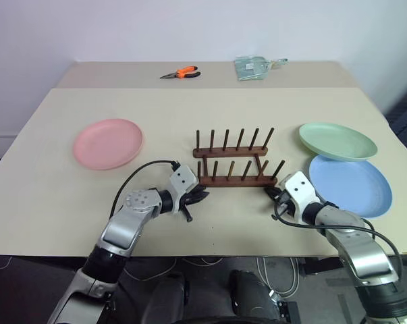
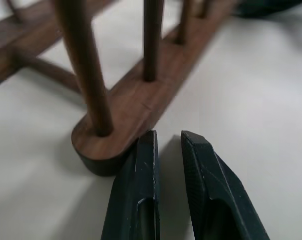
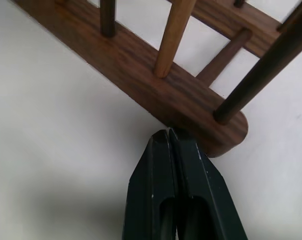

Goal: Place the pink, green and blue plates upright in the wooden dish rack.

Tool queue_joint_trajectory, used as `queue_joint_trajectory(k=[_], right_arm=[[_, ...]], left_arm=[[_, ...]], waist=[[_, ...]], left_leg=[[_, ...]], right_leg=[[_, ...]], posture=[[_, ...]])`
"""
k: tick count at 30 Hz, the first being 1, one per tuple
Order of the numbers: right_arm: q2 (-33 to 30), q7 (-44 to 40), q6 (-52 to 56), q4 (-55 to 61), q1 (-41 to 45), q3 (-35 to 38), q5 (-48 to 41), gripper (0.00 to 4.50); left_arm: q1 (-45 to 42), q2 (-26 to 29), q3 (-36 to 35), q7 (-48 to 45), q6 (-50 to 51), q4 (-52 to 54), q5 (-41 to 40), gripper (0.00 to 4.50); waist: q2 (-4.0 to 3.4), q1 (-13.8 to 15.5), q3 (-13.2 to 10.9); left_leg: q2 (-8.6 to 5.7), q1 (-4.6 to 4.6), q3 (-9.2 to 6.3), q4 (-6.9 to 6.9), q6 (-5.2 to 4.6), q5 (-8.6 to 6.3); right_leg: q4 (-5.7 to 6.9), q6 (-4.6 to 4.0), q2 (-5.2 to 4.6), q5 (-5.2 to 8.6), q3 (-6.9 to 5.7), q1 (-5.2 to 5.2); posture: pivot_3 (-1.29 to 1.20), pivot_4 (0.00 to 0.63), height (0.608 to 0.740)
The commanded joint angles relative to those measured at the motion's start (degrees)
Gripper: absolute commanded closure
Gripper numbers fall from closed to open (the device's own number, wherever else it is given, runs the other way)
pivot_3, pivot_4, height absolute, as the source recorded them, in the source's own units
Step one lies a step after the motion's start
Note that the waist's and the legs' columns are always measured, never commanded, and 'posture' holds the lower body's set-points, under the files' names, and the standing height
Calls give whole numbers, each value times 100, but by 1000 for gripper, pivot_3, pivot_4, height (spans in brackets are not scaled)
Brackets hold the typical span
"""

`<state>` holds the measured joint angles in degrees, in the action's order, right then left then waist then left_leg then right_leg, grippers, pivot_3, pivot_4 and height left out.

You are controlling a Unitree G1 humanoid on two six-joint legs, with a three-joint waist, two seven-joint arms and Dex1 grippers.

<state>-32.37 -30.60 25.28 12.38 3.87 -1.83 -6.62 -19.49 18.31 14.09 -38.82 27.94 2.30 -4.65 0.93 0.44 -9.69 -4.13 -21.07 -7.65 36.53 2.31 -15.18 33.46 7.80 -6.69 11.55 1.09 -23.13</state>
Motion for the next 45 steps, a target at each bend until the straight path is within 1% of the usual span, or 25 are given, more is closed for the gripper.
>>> queue_joint_trajectory(k=[1, 5, 7, 8, 9, 11, 12, 13, 16, 17, 18, 20, 22, 26, 29, 30, 32, 33, 35, 38, 39, 40, 42, 43, 45], right_arm=[[98, 173, -37, -329, 273, -36, 193, 4500], [115, 125, -76, -400, 417, -20, 188, 4500], [78, -97, 33, -195, 393, 102, -76, 4500], [56, -241, 105, -63, 362, 164, -248, 3974], [-10, -439, 145, 161, 304, 181, -409, 3684], [-127, -760, 265, 642, 221, 152, -683, 2796], [-149, -836, 347, 818, 208, 145, -787, 2213], [-153, -855, 379, 941, 222, 116, -813, 1784], [-191, -952, 410, 1104, 295, -24, -798, 172], [-202, -993, 421, 1127, 311, -60, -803, 5], [-200, -1025, 434, 1141, 331, -96, -806, 5], [-183, -1095, 440, 1143, 393, -197, -808, 5], [-161, -1153, 424, 1145, 462, -262, -826, 5], [-127, -1263, 508, 1301, 571, -89, -1121, 5], [-132, -1329, 603, 1477, 649, 87, -1431, 5], [-101, -1314, 724, 1598, 737, 219, -1667, 5], [-92, -1267, 921, 1826, 900, 434, -2032, 0], [-109, -1247, 966, 1893, 942, 489, -2122, 0], [-162, -1195, 1003, 1948, 969, 545, -2169, 0], [-254, -1144, 1040, 1998, 968, 617, -2191, 0], [-289, -1152, 1089, 2013, 968, 658, -2250, 0], [-320, -1154, 1138, 2021, 976, 693, -2304, 0], [-398, -1158, 1279, 2045, 1032, 778, -2452, 0], [-447, -1166, 1333, 2087, 1101, 780, -2499, 0], [-513, -1080, 1216, 2147, 1363, 614, -2280, 0]], left_arm=[[-77, -3, -268, 450, -85, -482, 167, 3722], [-21, 99, -273, 429, -175, -494, 131, 3722], [127, 224, -364, 276, -156, -290, -16, 3722], [192, 284, -440, 206, -130, -179, -113, 3773], [254, 338, -634, 155, -85, -48, -288, 3518], [240, 329, -1327, 230, 37, 144, -823, 2953], [170, 285, -1664, 369, 78, 177, -1034, 2401], [-4, 214, -2070, 691, 109, 112, -1180, 1967], [-637, 89, -3188, 1931, 137, -292, -1359, 364], [-781, 106, -3388, 2296, 180, -372, -1284, 93], [-931, 154, -3572, 2731, 255, -488, -1136, 93], [-1266, 163, -4208, 3764, 409, -757, -1048, 93], [-1336, 221, -4545, 4528, 625, -860, -848, 93], [-1318, -10, -5134, 5178, 1183, -822, -1197, 93], [-1297, -148, -5387, 5310, 1444, -776, -1461, 93], [-1344, -257, -5582, 5303, 1625, -805, -1747, 93], [-1496, -484, -6083, 5448, 1888, -977, -2325, 614], [-1563, -549, -6260, 5502, 1981, -1070, -2545, 981], [-1651, -599, -6414, 5578, 1937, -1226, -2741, 1971], [-1735, -592, -6442, 5521, 1960, -1410, -3012, 3480], [-1753, -585, -6423, 5511, 1973, -1463, -3078, 4064], [-1761, -575, -6379, 5482, 1977, -1503, -3130, 4435], [-1744, -548, -6097, 5208, 1960, -1443, -3180, 4435], [-1711, -528, -5750, 4860, 1872, -1245, -3143, 4435], [-1709, -520, -5049, 4230, 1625, -759, -3057, 4435]], waist=[[0, -3, 0], [0, -4, 0], [0, -17, 0], [-1, -36, 0], [-1, -56, 0], [-4, -99, -3], [-3, -117, -5], [-2, -125, -7], [11, -93, -12], [13, -87, -11], [13, -88, -10], [14, -91, -9], [14, -107, -9], [17, -96, -11], [25, -56, -9], [28, -46, -8], [28, -21, -8], [29, -10, -9], [32, 23, -7], [34, 36, -6], [34, 34, -6], [35, 33, -6], [35, 30, -6], [35, 36, -6], [45, 38, -12]], left_leg=[[0, -1, 1, 0, 0, 0], [-1, -1, 1, 0, 0, 0], [-1, -1, 1, -3, 0, 0], [-1, -1, 2, -4, 0, 0], [0, -1, 2, -10, 0, 0], [1, -2, 0, -21, 0, 0], [2, -7, -2, -25, 0, 1], [3, -11, -3, -26, 0, 1], [2, -23, -16, -19, 10, 7], [1, -24, -20, -18, 12, 8], [0, -23, -20, -18, 12, 8], [-6, -22, -16, -22, 12, 8], [-8, -23, -16, -26, 12, 8], [-8, -24, -18, -30, 14, 8], [-9, -25, -19, -27, 15, 9], [-9, -25, -20, -27, 16, 9], [-9, -25, -18, -25, 16, 9], [-9, -25, -18, -25, 16, 9], [-7, -25, -20, -26, 16, 9], [-9, -25, -22, -27, 17, 9], [-11, -26, -20, -26, 17, 9], [-11, -26, -18, -25, 17, 9], [-11, -26, -19, -26, 17, 9], [-10, -25, -18, -26, 18, 9], [-11, -30, -19, -25, 19, 10]], right_leg=[[0, 0, 0, 0, 0, -2], [1, 1, 1, -1, 0, -2], [1, 2, 0, -1, 0, -3], [1, 2, 1, -1, 1, -4], [1, 2, 0, -1, 2, -7], [2, 4, 0, -1, 1, -13], [4, 7, 1, -2, 0, -22], [7, 18, 3, -8, 0, -30], [9, 22, 5, -10, -8, -36], [8, 22, 5, -10, -12, -33], [6, 24, 4, -10, -13, -30], [-1, 27, -1, -9, -10, -27], [-3, 29, -2, -8, -10, -30], [0, 15, -1, -17, -10, -34], [0, 14, -1, -17, -12, -32], [0, 15, -1, -17, -13, -31], [0, 14, -1, -17, -12, -31], [0, 15, -2, -17, -12, -31], [1, 20, 0, -14, -15, -32], [0, 22, -1, -11, -18, -30], [-1, 19, -2, -13, -17, -30], [0, 14, -3, -16, -15, -30], [0, 12, -2, -18, -16, -30], [1, 12, -2, -18, -16, -30], [0, 11, -2, -18, -17, -31]], posture=[[0, 150, 740], [0, 150, 740], [0, 150, 740], [0, 150, 740], [0, 150, 740], [0, 150, 740], [0, 150, 740], [0, 150, 740], [0, 150, 740], [0, 150, 740], [0, 150, 740], [0, 150, 740], [0, 150, 740], [0, 150, 740], [0, 150, 740], [0, 150, 740], [0, 150, 740], [0, 150, 740], [0, 150, 740], [0, 150, 740], [0, 150, 740], [0, 150, 740], [0, 150, 740], [0, 150, 740], [0, 150, 740]])
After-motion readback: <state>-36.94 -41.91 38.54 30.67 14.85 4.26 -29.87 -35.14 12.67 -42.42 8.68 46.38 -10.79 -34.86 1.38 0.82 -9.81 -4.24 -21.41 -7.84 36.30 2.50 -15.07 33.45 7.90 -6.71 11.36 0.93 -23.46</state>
